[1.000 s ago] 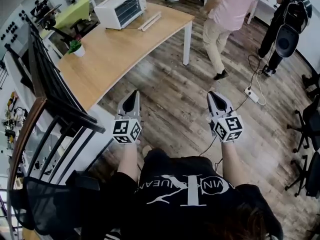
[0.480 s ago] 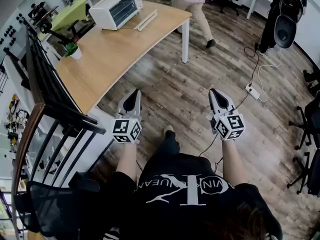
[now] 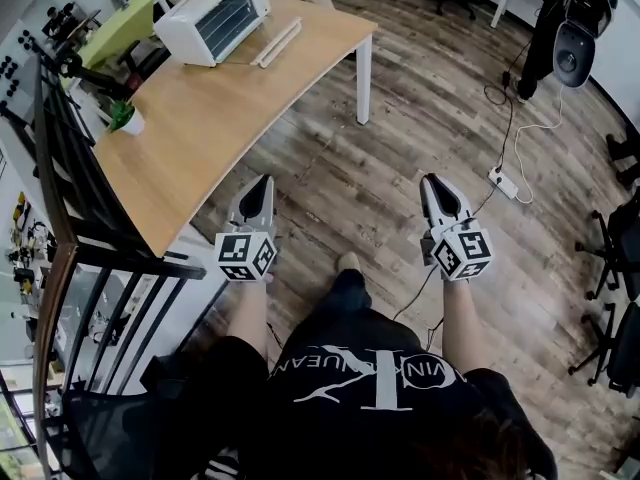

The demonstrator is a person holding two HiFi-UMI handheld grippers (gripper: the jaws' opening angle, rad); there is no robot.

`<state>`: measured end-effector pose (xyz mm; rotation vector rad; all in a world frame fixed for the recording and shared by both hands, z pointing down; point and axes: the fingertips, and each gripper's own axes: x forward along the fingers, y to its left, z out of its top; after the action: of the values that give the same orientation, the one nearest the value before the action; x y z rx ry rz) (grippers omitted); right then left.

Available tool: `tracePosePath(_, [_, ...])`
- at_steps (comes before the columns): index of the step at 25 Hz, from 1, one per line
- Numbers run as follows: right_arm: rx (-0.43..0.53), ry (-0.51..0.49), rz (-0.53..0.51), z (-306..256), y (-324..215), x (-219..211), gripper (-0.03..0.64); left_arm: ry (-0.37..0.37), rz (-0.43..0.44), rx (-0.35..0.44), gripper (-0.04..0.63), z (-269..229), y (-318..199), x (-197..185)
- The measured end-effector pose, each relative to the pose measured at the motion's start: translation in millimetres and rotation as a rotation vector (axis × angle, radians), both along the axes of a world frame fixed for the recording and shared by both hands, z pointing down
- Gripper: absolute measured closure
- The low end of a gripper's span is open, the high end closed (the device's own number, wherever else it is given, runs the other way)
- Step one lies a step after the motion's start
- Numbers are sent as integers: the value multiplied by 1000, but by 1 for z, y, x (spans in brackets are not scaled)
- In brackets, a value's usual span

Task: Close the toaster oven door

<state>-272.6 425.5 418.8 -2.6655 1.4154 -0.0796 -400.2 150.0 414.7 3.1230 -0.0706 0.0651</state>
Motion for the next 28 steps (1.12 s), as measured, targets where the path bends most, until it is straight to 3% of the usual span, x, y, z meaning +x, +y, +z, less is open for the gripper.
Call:
tracePosePath(7, [-33,4,-11,0,-38,68,594,-5,36,-28,601,8,-27,84])
tracePosePath(14, [-71,-13,-4,7,-67,125,594,-15,34,-59,601,24,-62,142])
tracePosePath(28, [-49,-33,-23,19,-125,193,594,-4,-34,-83,601,40,-127,194])
